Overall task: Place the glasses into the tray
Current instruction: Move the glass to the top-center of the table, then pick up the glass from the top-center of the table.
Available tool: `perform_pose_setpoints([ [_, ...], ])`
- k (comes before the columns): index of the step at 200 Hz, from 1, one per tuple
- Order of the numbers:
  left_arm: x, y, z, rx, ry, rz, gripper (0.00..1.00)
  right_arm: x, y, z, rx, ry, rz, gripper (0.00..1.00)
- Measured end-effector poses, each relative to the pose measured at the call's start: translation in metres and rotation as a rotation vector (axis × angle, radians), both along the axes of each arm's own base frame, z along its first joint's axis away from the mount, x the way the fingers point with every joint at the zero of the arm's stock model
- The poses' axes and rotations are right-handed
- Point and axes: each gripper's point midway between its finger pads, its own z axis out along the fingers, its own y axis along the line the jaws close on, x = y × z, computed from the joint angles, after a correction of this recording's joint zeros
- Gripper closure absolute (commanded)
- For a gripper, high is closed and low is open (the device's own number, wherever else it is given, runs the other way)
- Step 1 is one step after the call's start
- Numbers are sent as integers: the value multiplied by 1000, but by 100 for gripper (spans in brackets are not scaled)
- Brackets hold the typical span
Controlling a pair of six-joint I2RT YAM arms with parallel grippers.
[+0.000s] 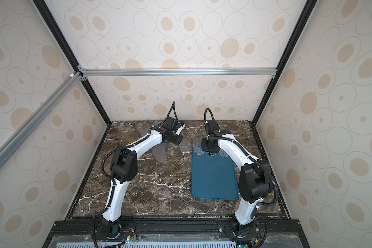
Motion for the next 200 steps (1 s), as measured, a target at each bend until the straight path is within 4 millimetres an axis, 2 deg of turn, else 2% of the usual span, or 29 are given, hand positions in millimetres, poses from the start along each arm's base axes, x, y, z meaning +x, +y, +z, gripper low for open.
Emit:
perform_pose_setpoints([
  [30, -5, 0, 0, -1, 5, -12, 83, -1, 2, 0, 0, 0, 5, 70],
  [62, -3, -1, 6, -7, -3, -8, 71, -1, 3, 0, -1, 0, 8, 70],
  [110, 6, -4, 20, -40, -21, 44, 71, -1, 4, 0, -1, 0, 9, 69],
  [137, 14, -1, 26, -41, -39, 98, 75, -1, 4, 0, -1, -1, 9, 70],
  [161, 22, -2, 24, -55, -39, 138, 78, -1, 4, 0, 0, 0, 9, 70],
  [200, 28, -6, 9, -62, -15, 160, 79, -2, 5, 0, 1, 0, 10, 70],
])
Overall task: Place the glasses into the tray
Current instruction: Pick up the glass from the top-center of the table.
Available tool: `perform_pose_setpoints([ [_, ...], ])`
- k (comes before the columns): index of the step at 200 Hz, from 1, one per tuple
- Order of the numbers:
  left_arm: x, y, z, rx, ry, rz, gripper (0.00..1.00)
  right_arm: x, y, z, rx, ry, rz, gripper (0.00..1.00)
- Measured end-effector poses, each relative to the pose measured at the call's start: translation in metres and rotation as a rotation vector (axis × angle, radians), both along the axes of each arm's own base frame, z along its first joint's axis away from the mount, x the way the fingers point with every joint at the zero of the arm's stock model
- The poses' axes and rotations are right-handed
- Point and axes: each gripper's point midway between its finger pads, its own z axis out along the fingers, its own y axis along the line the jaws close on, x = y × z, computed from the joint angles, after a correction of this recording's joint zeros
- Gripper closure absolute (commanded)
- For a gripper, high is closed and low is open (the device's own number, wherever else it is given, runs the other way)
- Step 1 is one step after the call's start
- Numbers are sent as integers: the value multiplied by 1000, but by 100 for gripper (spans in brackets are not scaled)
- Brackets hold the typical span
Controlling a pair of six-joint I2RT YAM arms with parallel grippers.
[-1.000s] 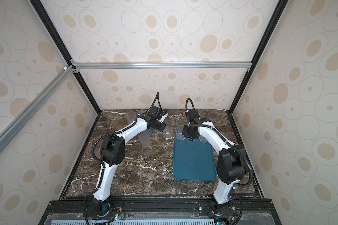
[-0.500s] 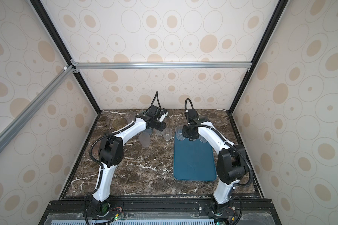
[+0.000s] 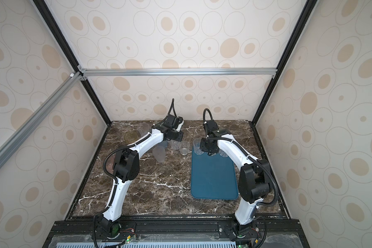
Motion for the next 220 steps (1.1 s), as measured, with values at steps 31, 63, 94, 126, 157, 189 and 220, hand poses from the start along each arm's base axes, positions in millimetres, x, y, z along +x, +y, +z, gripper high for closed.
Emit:
perform_pose_setpoints([
  [31, -1, 2, -1, 9, 6, 9, 79, 0, 0, 0, 1, -1, 0, 70],
  [63, -2, 4, -3, 15, 15, 17, 78, 1, 2, 1, 5, -6, 1, 70],
  [94, -3, 5, -4, 16, 19, 20, 78, 1, 2, 1, 5, -6, 1, 70],
  [126, -2, 5, -4, 18, 18, 23, 84, 2, 3, 1, 6, -9, 1, 70],
  [157, -2, 7, -4, 27, 14, 28, 86, 2, 3, 1, 6, -10, 2, 70],
  [189, -1, 8, -5, 40, 10, 23, 73, 2, 3, 1, 6, -11, 2, 70],
  [220, -2, 9, -5, 46, 11, 19, 80, 2, 5, 1, 8, -12, 5, 70],
])
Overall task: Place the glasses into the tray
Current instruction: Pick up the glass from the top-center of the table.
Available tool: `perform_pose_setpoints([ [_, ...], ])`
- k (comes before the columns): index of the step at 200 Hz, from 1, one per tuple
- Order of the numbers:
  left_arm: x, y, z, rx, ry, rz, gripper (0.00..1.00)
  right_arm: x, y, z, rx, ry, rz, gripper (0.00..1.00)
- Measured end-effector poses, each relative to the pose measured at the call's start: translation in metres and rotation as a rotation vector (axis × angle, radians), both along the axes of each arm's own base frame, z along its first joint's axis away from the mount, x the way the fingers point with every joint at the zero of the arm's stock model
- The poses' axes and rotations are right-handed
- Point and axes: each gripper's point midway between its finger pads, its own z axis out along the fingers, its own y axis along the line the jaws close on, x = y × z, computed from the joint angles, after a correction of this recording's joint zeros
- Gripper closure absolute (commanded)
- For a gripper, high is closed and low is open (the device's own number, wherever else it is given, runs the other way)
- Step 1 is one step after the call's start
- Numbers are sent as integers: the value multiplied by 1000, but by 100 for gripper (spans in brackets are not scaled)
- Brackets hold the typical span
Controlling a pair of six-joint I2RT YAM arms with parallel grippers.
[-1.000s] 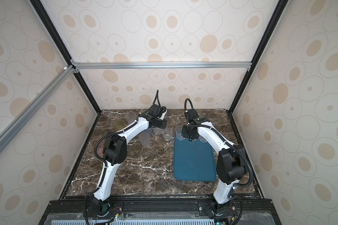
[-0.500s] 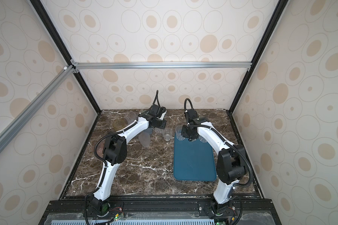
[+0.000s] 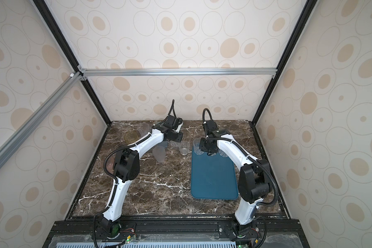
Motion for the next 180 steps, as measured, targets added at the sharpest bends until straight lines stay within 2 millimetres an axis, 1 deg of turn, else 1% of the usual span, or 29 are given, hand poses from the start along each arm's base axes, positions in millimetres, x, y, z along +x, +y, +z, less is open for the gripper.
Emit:
perform_pose_setpoints([
  [55, 2, 3, -1, 25, -13, -1, 95, 0, 1, 0, 1, 1, -2, 70],
  [77, 2, 3, 1, 40, -23, -7, 99, 0, 1, 0, 2, 1, -4, 70],
  [89, 3, 3, 3, 47, -26, -12, 100, 0, 1, 0, 2, 1, -4, 70],
  [159, 6, -6, 22, 41, -73, -55, 100, 0, 1, 0, 2, 1, -4, 70],
  [180, 6, -8, 24, 44, -83, -68, 100, 0, 1, 0, 2, 1, -4, 70],
])
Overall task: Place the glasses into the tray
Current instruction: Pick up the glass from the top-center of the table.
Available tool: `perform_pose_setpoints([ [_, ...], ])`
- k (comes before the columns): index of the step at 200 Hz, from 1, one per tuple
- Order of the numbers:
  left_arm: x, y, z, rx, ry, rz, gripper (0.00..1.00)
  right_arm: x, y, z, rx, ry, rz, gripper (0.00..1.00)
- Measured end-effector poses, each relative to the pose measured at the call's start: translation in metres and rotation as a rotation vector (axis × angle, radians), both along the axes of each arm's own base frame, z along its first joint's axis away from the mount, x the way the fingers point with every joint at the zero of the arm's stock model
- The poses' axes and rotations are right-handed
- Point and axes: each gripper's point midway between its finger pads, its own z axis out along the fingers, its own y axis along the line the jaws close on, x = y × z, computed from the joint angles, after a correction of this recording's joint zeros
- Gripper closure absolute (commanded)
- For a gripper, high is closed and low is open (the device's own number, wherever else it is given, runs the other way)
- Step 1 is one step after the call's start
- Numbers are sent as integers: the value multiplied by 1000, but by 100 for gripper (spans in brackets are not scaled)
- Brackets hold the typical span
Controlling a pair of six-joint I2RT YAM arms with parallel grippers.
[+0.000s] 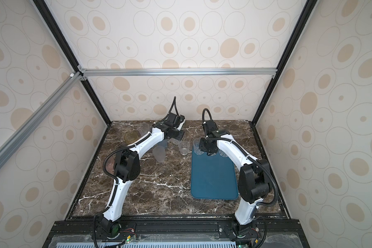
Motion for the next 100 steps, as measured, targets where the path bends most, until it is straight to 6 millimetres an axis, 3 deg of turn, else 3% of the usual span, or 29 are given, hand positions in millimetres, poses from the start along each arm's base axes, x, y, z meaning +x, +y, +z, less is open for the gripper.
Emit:
perform_pose_setpoints([
  [36, -4, -7, 4, 11, -12, -30, 100, 0, -2, 0, -10, -2, -4, 70],
  [52, -9, -12, 16, 9, -30, -49, 100, 0, -5, 0, -24, -3, -10, 70],
  [79, -20, -20, 56, -10, -88, -79, 100, -1, -9, 6, -39, -12, -18, 70],
  [100, -35, -26, 102, -43, -158, -105, 100, -1, -10, 15, -40, -34, -23, 70],
])
